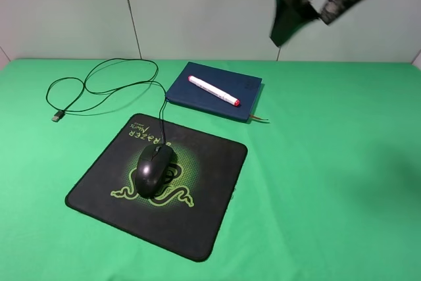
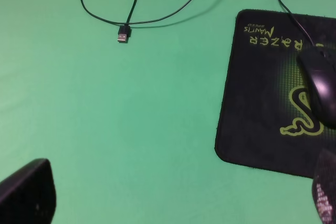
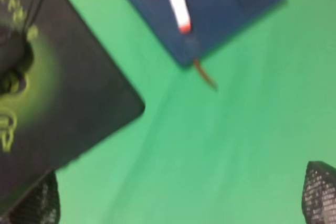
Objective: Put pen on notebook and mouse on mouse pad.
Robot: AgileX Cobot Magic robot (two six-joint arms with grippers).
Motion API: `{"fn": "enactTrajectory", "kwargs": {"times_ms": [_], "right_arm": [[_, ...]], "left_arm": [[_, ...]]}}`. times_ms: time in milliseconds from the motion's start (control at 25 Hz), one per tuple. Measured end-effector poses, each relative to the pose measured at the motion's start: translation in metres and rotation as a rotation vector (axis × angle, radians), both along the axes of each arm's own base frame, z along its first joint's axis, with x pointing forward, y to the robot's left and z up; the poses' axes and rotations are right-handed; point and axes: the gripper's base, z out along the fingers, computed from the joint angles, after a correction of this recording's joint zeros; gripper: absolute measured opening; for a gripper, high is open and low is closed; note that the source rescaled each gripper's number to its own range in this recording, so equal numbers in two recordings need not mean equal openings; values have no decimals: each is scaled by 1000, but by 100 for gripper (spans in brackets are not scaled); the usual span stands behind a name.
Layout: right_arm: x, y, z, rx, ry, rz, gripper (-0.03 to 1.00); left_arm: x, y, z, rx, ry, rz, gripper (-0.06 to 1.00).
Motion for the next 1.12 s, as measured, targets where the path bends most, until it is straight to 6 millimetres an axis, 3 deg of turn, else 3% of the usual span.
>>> {"fn": "enactTrajectory", "kwargs": {"times_ms": [600,840,1120], "right_arm": [[-152,-83,-33,22,-43,-35,100],[-199,-108,-47,166,-218,-85,100],[-241,-132,-83,255,-334,-116,100]], "left_arm": [[0,0,0,-1,-1,-1,96],[0,0,0,-1,-1,-1,96],[0,0,0,-1,-1,-1,96]]}}
